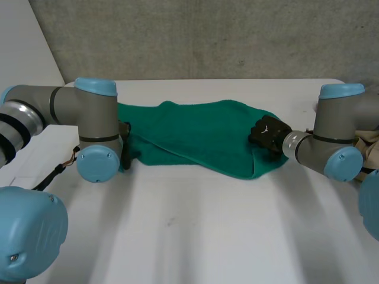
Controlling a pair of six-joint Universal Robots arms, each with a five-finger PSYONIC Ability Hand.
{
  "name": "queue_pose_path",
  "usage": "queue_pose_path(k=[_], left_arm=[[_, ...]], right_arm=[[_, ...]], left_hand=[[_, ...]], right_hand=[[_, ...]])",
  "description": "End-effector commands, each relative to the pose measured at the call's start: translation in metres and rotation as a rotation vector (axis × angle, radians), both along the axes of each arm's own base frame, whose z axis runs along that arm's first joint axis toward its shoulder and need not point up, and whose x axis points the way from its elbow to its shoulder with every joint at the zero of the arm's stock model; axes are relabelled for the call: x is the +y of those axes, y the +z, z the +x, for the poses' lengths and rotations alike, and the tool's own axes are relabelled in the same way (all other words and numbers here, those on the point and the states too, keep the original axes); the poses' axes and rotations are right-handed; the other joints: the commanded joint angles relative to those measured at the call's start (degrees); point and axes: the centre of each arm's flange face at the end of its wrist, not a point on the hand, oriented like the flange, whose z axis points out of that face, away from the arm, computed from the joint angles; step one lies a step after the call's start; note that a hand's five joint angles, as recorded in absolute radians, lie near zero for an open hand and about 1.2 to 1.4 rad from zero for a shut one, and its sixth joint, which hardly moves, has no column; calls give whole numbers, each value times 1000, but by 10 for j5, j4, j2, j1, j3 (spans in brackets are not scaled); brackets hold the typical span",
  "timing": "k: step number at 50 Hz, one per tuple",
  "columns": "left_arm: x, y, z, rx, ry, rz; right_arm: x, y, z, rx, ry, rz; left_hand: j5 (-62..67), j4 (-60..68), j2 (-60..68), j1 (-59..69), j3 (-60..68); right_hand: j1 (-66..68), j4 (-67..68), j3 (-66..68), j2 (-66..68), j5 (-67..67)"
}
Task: Fold the laundry.
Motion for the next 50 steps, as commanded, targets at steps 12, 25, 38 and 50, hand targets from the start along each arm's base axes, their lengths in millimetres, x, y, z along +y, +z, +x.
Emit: queue_pose_path(k=[12, 25, 38, 50], left_arm=[[-34, 16, 42, -140, 111, -131], [15, 108, 53, -175, -167, -199], [68, 242, 77, -39, -344, -533], [14, 163, 75, 21, -338, -274]], right_arm=[[10, 73, -32, -225, -169, 52], [29, 133, -72, -248, -268, -30], [45, 240, -105, -507, -375, -225], [23, 175, -81, -448, -388, -82]], left_hand=[[651, 646, 642, 642, 643], [651, 646, 643, 642, 644], [651, 646, 643, 642, 644], [651, 646, 643, 642, 644]], right_hand=[[282, 285, 283, 279, 297], [282, 285, 283, 279, 297], [282, 285, 283, 279, 297], [282, 285, 283, 279, 297]])
